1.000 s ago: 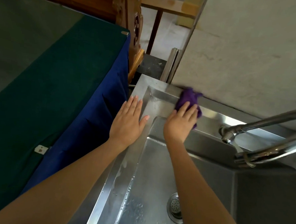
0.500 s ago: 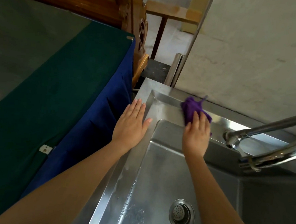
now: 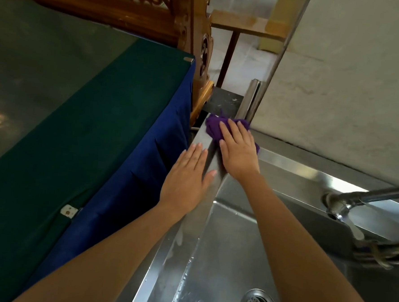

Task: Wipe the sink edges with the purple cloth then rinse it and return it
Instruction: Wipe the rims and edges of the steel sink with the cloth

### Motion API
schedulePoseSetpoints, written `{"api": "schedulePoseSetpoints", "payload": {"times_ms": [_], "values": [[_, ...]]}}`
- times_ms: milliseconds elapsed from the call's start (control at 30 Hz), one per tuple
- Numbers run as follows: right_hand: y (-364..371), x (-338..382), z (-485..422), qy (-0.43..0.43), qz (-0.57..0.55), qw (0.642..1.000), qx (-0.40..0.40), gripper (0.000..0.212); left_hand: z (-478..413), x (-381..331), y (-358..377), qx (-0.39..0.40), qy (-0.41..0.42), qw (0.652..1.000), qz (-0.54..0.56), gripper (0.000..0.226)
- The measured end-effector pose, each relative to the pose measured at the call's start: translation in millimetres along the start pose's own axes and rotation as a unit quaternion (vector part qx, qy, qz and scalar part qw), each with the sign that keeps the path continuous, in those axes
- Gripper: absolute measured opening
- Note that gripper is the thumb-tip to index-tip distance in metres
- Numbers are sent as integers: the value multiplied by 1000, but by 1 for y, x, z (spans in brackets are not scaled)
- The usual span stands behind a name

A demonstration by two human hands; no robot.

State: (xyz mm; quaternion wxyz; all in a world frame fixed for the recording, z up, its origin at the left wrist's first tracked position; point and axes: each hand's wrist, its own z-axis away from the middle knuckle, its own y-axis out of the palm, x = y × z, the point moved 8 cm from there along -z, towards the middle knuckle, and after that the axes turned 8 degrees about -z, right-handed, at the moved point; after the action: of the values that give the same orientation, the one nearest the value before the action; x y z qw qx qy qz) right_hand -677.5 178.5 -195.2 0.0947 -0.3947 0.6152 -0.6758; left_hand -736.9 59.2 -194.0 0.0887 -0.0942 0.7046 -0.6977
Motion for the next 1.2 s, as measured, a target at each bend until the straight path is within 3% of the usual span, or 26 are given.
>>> {"api": "schedulePoseSetpoints", "payload": {"times_ms": [367, 633, 1200], "values": [[16, 24, -7, -95, -63, 993, -14, 45, 9, 5, -2, 13, 5, 1000, 20, 74], [20, 40, 35, -66, -151, 986, 5, 42, 80, 19, 7, 30, 4, 998, -50, 66], [38, 101, 142, -70, -176, 981, -32, 45, 169, 21, -1, 13, 17, 1000, -19, 66]]}}
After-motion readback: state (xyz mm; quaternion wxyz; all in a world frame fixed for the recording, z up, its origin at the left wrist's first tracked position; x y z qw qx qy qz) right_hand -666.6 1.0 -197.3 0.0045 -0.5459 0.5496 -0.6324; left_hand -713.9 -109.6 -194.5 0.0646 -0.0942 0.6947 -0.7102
